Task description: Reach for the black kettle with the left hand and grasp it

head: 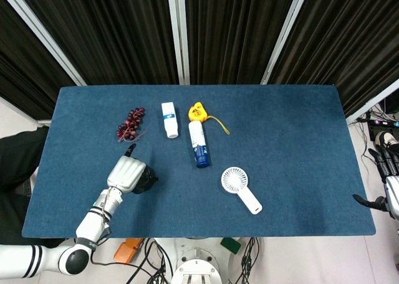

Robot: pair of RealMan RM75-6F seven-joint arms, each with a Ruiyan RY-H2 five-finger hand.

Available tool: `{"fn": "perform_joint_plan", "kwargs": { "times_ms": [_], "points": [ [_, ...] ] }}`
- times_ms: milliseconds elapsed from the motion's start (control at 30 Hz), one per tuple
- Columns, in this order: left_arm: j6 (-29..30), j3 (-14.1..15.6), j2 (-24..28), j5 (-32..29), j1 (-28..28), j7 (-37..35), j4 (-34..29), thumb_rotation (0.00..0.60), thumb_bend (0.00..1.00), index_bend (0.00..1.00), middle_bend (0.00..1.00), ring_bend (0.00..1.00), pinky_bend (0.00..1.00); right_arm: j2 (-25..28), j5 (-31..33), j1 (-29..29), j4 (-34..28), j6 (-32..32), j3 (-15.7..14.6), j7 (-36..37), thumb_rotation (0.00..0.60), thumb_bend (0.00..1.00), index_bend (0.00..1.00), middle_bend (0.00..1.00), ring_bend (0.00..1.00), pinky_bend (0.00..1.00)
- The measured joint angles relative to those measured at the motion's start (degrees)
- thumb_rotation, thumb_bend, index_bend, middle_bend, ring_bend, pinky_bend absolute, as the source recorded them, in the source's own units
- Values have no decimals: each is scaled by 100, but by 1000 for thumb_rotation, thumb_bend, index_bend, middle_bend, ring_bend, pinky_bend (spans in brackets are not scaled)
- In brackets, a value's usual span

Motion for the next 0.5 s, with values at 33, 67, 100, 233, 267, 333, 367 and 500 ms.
{"fn": "perform_joint_plan", "kwargs": {
  "times_ms": [33, 67, 100, 233, 267, 333, 367, 500],
  "points": [
    [-13, 10, 2, -37, -8, -1, -3, 556, 84, 835, 863, 704, 0, 1, 4, 1, -3, -5, 2, -4, 600, 0, 0, 29, 0, 0],
    [-33, 25, 8, -91, -21, -3, -10, 550, 83, 854, 882, 723, 0, 2, 5, 2, -5, -6, 3, -6, 600, 0, 0, 29, 0, 0],
    [-48, 38, 13, -130, -33, -7, -15, 543, 83, 871, 898, 740, 0, 1, 7, 3, -6, -7, 4, -7, 600, 0, 0, 29, 0, 0],
    [-80, 88, 31, -188, -60, -83, -30, 525, 84, 937, 957, 790, 0, -2, 11, 7, -10, -23, 4, -14, 600, 0, 0, 29, 0, 0],
    [-85, 97, 31, -181, -61, -121, -26, 523, 84, 956, 971, 803, 0, -5, 13, 8, -8, -26, 4, -14, 600, 0, 0, 29, 0, 0],
    [-95, 106, 30, -160, -60, -198, -12, 515, 83, 987, 993, 827, 0, -8, 18, 10, -6, -34, 5, -13, 600, 0, 0, 29, 0, 0],
    [-100, 110, 27, -137, -58, -261, 5, 507, 84, 996, 998, 839, 0, -8, 19, 11, -6, -36, 5, -13, 600, 0, 0, 29, 0, 0],
    [-103, 108, 4, 11, -27, -537, 95, 405, 83, 1000, 1000, 886, 0, -11, 21, 5, -5, -28, 7, -12, 600, 0, 0, 29, 0, 0]
  ]
}}
